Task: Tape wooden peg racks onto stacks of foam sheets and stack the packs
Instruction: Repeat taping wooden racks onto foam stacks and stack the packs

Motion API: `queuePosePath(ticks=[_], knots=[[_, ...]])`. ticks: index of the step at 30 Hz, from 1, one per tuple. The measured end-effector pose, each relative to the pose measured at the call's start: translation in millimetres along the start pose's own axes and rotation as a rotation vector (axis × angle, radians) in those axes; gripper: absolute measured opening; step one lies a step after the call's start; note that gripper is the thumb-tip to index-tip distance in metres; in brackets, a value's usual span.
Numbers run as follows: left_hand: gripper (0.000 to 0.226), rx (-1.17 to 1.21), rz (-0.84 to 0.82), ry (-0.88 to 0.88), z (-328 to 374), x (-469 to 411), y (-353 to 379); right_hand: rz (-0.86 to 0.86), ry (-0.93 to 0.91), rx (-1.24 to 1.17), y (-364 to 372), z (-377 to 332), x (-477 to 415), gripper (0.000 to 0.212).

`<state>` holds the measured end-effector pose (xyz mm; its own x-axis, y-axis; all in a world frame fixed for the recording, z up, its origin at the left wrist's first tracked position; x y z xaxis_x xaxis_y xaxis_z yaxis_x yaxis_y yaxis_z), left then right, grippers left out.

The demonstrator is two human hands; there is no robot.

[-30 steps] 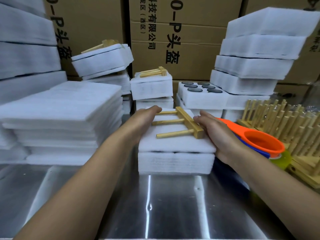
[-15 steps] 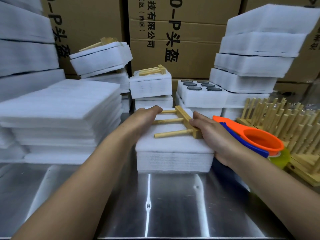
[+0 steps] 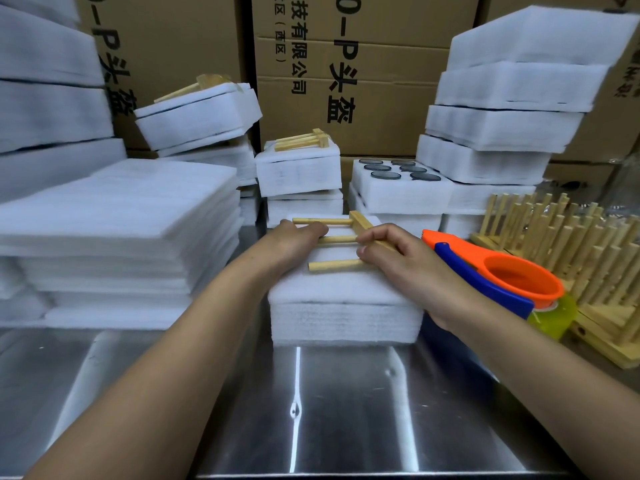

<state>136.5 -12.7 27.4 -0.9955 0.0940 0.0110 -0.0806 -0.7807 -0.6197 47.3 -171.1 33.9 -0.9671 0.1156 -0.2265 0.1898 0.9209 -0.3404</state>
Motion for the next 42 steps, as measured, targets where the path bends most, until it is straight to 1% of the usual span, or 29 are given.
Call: queuePosePath(ticks=[3,9,13,17,20,22,23,25,27,28,30,31,33,34,36,38,40,42], knots=[[0.056,0.007,-0.002,-0.002,0.4,0.8,0.1,0.034,-0.029,0.058,-1.5,-0.6,0.2,0.006],[0.059,0.014,-0.013,0.0,0.7,1.7,0.6,0.111,-0.122,0.246,-6.4,-9.6,2.7,0.014],[0.059,0.021,-0.013,0.007,1.3,2.4,-0.2,0.118,-0.223,0.468,-5.6,-17.5,8.9,0.015],[0.061,0.019,-0.021,0.007,2.2,2.8,0.5,0.072,-0.255,0.494,-2.5,-20.3,10.7,0.014],[0.061,0.014,-0.019,0.009,2.3,3.1,0.5,0.03,-0.249,0.458,-0.9,-19.7,9.6,0.012],[0.06,0.014,-0.014,0.007,2.5,3.3,0.3,0.021,-0.251,0.439,-1.0,-19.9,9.3,0.015],[0.059,0.013,-0.011,0.007,2.4,3.2,0.2,0.025,-0.255,0.444,-1.3,-21.2,9.3,0.016],[0.058,0.02,-0.012,0.005,2.2,3.6,-0.5,0.055,-0.271,0.453,-5.5,-27.9,10.4,0.01],[0.059,0.034,-0.03,0.001,0.8,2.8,-1.2,0.095,-0.293,0.474,-18.3,-39.0,11.8,0.014],[0.06,0.041,-0.04,-0.001,-0.2,2.4,-1.4,0.118,-0.308,0.531,-27.8,-44.8,12.7,0.018],[0.059,0.057,-0.058,-0.011,-2.6,1.9,-1.9,0.179,-0.345,0.759,-50.9,-54.2,15.2,0.025],[0.059,0.066,-0.066,-0.016,-3.7,1.7,-2.3,0.201,-0.327,0.869,-63.1,-55.4,16.1,0.028],[0.06,0.085,-0.083,-0.025,-5.5,1.2,-2.4,0.162,-0.18,0.978,-84.8,-46.8,15.5,0.038],[0.06,0.094,-0.091,-0.03,-6.0,1.3,-2.6,0.102,-0.066,1.004,-92.6,-37.4,14.7,0.044],[0.061,0.109,-0.103,-0.034,-5.3,2.1,-3.2,-0.074,0.182,1.048,-102.2,-15.1,18.5,0.059],[0.061,0.108,-0.109,-0.03,-3.7,2.3,-3.8,-0.204,0.355,1.101,-107.7,-0.7,27.6,0.07],[0.06,0.109,-0.103,-0.026,-2.3,3.1,-5.3,-0.218,0.396,1.155,-113.4,3.5,31.8,0.071],[0.061,0.13,-0.101,-0.028,-1.3,4.6,-6.2,-0.196,0.349,1.152,-115.9,2.5,29.7,0.065]])
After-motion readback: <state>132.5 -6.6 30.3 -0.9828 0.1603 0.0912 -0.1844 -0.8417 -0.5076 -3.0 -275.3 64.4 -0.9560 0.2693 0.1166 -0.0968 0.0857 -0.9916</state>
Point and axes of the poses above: each hand's wrist, its own x-axis away from the middle knuckle, its own y-axis out of the palm, z = x × y, the point moved 7 cm from there along -x, towards the middle knuckle, and after that the axes turned 2 degrees about -x, right-handed, at the moved point
